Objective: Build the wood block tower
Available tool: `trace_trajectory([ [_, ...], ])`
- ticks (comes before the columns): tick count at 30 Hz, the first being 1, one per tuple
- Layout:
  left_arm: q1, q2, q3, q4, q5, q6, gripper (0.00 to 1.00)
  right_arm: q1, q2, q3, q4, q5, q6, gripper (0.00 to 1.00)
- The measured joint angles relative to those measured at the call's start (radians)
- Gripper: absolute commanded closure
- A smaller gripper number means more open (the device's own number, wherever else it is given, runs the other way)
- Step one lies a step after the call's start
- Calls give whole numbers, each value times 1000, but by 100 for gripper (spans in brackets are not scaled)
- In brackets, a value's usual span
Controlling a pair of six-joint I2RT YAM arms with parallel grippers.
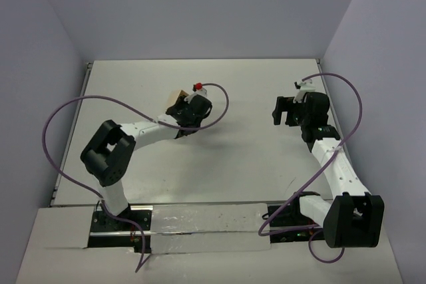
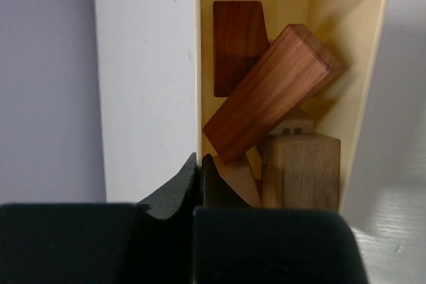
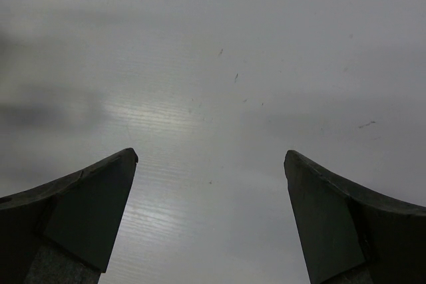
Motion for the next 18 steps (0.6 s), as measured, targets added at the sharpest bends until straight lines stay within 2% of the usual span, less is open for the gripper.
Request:
trace_trajectory([
  [9, -123, 152, 3, 122, -220, 156, 100, -62, -22, 2, 0, -48, 10, 0],
  [14, -173, 200, 3, 195, -295, 231, 100, -109, -91, 2, 8, -99, 38, 0],
  [18, -236, 213, -27, 327, -329, 353, 100, -133, -115, 2, 16, -132, 51, 0],
])
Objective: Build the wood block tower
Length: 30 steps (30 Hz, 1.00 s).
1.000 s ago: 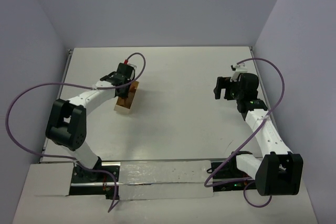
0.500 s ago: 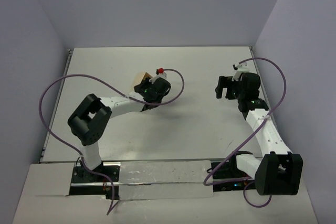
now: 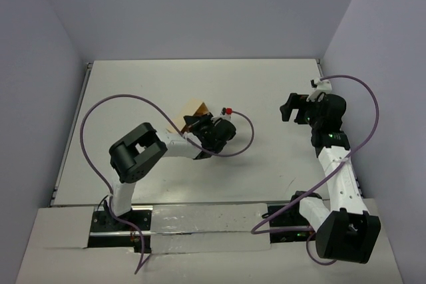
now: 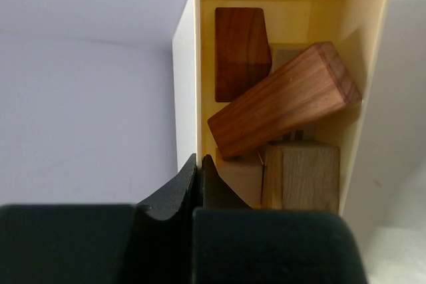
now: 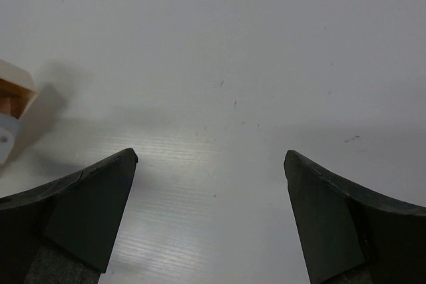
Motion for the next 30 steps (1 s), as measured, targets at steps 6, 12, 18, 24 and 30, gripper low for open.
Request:
trace_trajectory([
  [6, -104, 1, -81, 244, -20, 209, 100, -13, 2, 0, -1, -30, 5, 0],
  [12, -88, 132, -213, 895, -37, 848, 100, -29, 4, 0, -1, -43, 5, 0],
  [18, -106, 248, -228, 1167, -65, 1203, 100, -40, 13, 0, -5, -50, 5, 0],
  [24, -101, 238, -225, 1198, -64, 1335, 100, -54, 13, 0, -5, -59, 5, 0],
  [30, -106, 196, -222, 1206, -64, 1380, 100, -55, 18, 0, -6, -64, 5, 0],
])
